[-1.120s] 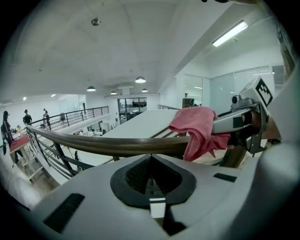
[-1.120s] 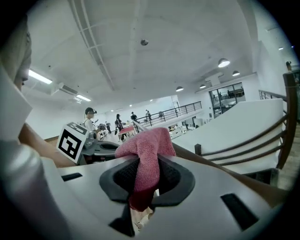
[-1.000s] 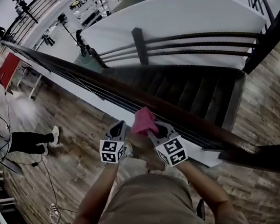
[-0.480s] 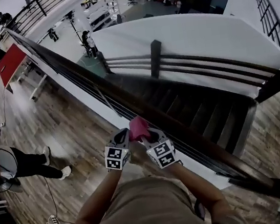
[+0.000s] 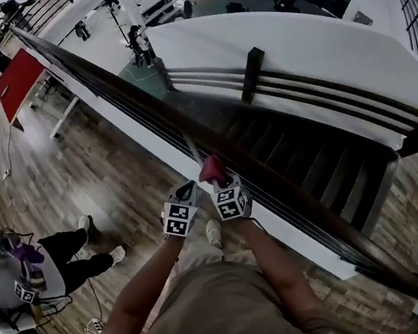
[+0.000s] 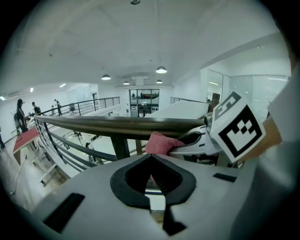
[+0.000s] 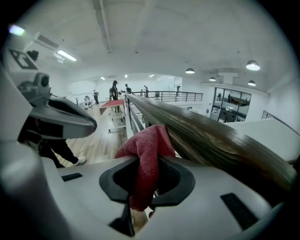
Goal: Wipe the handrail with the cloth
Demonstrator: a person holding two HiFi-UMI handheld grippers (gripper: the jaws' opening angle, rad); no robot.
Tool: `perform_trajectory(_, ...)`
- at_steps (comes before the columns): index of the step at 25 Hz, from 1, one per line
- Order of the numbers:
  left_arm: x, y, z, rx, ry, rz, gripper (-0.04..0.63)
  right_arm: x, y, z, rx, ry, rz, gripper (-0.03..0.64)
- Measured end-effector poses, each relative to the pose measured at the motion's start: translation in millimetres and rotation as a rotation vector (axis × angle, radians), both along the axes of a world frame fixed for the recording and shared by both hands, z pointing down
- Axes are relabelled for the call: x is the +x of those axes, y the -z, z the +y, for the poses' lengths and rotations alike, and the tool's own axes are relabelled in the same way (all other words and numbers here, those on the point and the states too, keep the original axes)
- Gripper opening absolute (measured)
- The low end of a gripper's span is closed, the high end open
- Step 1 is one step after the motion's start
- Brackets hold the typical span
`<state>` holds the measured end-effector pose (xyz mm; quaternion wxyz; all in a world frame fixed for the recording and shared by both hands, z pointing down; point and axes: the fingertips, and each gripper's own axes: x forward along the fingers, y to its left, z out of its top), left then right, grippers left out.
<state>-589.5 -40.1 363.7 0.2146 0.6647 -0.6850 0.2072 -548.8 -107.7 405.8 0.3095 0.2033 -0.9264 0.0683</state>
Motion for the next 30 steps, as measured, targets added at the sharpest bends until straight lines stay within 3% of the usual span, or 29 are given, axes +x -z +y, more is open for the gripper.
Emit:
perform_trajectory(7, -72.1, -46.2, -26.6, -0.086, -0.018, 0.009, 0.017, -83.4, -76.9, -44.5, 0.087, -0.036, 0.124, 0.075)
perform_trajectory(15, -96.4, -67.0, -38.7, -0.127, -0.078, 0.012, 0.017, -133.1, -144.9, -88.9, 0.091, -0.087, 0.276, 0.075)
perform_trajectory(19, -85.7, -74.5, -35.2, -0.144, -0.134, 0.018, 0.017, -118.8, -168.8, -92.3, 0.028, -0.130, 0.303, 0.074)
perform_trajectory(23, -68.4, -75.1, -35.4, -0.153, -0.201, 0.014, 0.017, -87.3, -163.1, -92.1, 0.030, -0.172, 0.280, 0.075)
perform_trajectory(30, -22.1, -83.7, -39.5, -0.175, -0.273, 0.009, 0.017, 0.2, -161.4, -90.3, -0.023, -0.305, 0.239, 0.075)
